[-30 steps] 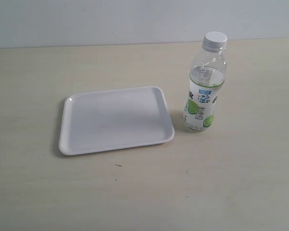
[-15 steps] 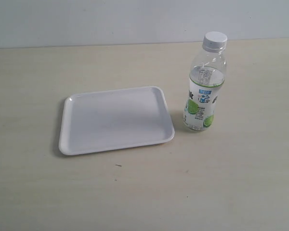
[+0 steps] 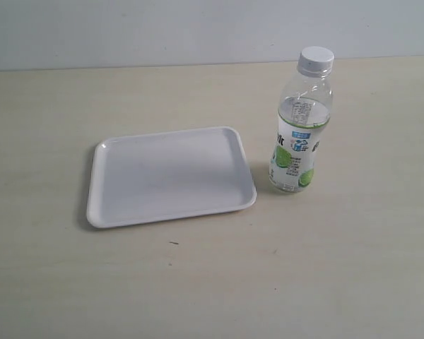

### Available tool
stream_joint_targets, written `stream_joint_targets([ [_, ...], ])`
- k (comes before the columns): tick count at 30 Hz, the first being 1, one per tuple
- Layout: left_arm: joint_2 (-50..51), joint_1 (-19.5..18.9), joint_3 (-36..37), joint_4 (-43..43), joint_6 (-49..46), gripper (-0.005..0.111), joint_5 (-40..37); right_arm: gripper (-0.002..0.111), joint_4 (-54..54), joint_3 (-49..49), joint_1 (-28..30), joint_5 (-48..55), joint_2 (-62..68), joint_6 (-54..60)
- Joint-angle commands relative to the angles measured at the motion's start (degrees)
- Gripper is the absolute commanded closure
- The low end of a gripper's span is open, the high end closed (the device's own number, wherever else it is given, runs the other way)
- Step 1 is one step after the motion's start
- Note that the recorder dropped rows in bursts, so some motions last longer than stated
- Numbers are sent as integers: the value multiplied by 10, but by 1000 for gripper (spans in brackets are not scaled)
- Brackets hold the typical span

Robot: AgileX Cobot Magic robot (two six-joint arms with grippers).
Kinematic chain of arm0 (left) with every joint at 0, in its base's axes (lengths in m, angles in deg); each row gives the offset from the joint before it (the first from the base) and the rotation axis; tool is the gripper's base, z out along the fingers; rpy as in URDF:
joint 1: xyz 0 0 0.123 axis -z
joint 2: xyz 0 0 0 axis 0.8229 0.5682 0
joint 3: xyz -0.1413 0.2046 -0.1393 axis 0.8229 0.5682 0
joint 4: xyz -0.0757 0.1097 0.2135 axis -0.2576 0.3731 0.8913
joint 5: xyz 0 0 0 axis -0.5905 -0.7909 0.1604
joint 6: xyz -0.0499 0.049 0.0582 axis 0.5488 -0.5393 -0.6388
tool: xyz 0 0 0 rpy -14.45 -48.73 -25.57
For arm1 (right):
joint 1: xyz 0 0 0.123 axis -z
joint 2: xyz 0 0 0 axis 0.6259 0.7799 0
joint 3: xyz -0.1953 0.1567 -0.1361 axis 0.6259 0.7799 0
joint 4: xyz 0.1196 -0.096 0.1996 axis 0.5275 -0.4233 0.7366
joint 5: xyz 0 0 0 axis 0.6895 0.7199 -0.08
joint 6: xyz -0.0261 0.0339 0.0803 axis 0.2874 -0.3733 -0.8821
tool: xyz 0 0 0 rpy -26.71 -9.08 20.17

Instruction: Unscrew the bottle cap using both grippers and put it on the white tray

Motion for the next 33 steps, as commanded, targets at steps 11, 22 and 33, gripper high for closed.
stream_joint_targets([
  [11, -4, -1, 1, -2, 0, 107, 1, 108, 168, -58, 0, 91, 78, 264],
  [22, -4, -1, 1, -2, 0, 107, 1, 108, 6, -304, 0, 474, 556, 413],
  [33, -4, -1, 1, -2, 0, 107, 1, 108, -76, -316, 0, 370, 729, 351],
])
